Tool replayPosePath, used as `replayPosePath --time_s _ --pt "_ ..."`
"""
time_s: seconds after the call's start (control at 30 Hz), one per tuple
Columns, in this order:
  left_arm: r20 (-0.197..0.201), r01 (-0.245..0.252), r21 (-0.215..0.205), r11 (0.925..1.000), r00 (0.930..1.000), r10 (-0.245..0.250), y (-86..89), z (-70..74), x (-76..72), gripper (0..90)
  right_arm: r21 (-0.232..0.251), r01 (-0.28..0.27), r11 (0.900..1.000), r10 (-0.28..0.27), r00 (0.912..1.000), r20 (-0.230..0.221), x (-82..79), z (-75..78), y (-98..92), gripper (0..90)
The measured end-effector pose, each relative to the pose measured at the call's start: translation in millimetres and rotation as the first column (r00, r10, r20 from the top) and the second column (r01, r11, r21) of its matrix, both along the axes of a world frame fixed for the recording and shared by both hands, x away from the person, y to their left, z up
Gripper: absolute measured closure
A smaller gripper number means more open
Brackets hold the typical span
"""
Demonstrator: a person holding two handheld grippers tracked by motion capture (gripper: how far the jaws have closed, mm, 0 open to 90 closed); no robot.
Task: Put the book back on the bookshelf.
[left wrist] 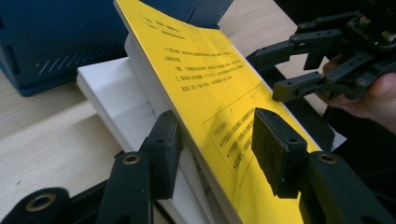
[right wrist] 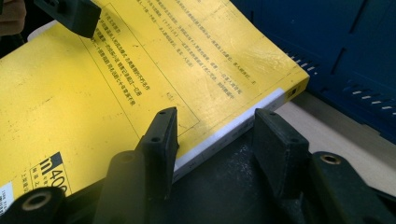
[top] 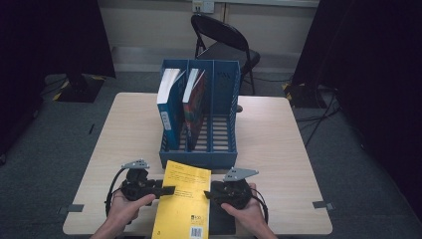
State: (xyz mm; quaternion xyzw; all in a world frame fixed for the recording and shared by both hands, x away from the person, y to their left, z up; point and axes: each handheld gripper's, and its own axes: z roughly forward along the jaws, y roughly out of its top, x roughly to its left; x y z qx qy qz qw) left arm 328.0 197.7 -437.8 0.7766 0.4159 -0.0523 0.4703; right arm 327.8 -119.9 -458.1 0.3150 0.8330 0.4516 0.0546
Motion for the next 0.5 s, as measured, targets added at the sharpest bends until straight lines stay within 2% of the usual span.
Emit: replayPosePath --time_s 0.1,0.17,0.33,0.4,0.43,0.5 --pt "0.004 0.007 0.002 1.0000 1.0000 -0.007 -1.8 2.1 0.0 52.0 -0.001 0.002 1.000 -0.002 1.0000 0.002 -0.3 0.1 0.1 50.6" --pt "-0.010 0.001 -0.017 0.9999 0.9999 -0.001 -1.5 2.6 0.5 52.1 -0.001 0.000 1.000 0.000 1.0000 0.002 -0.1 0.0 0.0 50.4" --pt "-0.001 0.020 -0.005 0.9998 0.9998 -0.020 -2.7 5.9 -5.2 51.2 -0.001 0.001 1.000 -0.001 1.0000 0.002 0.0 0.1 -0.1 50.2" --pt "0.018 0.047 -0.052 0.9975 0.9988 -0.046 -1.1 7.5 -11.1 51.0 0.000 0.001 1.000 -0.001 1.0000 0.004 0.0 0.1 -0.1 50.1" --pt "0.027 0.060 -0.051 0.9969 0.9979 -0.059 -2.7 9.0 -14.7 51.0 0.000 0.001 1.000 -0.001 1.0000 0.004 -0.1 0.2 -0.1 50.1" --pt "0.030 0.054 0.016 0.9984 0.9981 -0.054 -8.3 10.1 -17.5 50.1 0.001 0.000 1.000 0.000 1.0000 0.004 0.1 0.2 -0.3 49.8"
